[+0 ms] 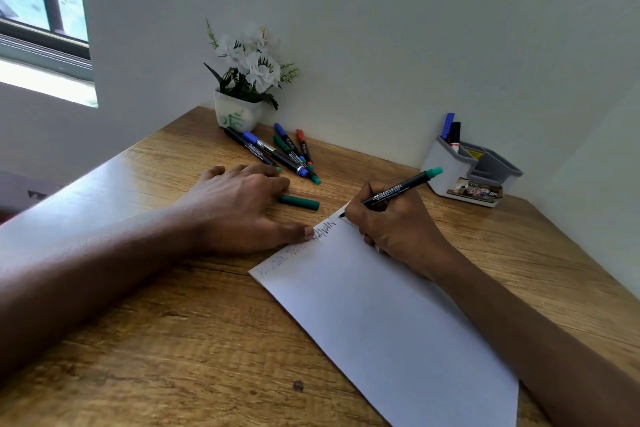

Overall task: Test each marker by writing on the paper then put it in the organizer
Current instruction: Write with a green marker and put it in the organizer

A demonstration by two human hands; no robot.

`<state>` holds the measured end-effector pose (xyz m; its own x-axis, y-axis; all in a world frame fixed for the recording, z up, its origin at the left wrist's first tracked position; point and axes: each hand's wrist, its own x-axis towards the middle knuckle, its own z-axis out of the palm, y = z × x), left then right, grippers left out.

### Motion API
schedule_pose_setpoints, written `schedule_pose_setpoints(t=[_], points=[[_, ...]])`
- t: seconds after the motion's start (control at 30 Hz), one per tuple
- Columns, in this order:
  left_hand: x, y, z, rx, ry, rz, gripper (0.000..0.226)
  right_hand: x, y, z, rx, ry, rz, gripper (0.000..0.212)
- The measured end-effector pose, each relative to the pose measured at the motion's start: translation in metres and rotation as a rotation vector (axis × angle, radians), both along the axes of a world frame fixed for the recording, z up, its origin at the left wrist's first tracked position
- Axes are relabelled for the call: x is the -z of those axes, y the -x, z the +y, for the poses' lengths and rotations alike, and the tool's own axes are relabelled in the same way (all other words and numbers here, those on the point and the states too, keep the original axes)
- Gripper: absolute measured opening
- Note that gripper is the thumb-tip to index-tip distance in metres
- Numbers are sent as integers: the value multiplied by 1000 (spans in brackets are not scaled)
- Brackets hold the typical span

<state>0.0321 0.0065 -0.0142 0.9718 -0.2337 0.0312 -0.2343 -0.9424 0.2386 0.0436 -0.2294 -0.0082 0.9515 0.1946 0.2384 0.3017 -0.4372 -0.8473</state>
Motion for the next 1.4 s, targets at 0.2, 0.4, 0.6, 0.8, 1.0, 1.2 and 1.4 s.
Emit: schedule_pose_setpoints(t=[0.2,0.4,0.6,0.8,1.0,1.2,1.4], points=[[0,0,0,-3,4,-5,107,2,-2,-1,44,-15,-10,17],[-1,-1,-1,2,-13,0,100,0,-1,-1,31,25,10,14],[0,1,0,6,-8,-8,105,0,-1,2,86,51,-12,20],[-2,2,-2,-6,-13,15,108,2,-2,1,118,-9,20,15],[-1,0,-1,4,-28,0,101,1,-4,0,114,2,29,13],[-2,0,-2,2,-32,11,99,4,-4,1,136,-8,22,11],[-3,1,-2,-6,-19,22,101,3,-5,2,156,-5,20,11]])
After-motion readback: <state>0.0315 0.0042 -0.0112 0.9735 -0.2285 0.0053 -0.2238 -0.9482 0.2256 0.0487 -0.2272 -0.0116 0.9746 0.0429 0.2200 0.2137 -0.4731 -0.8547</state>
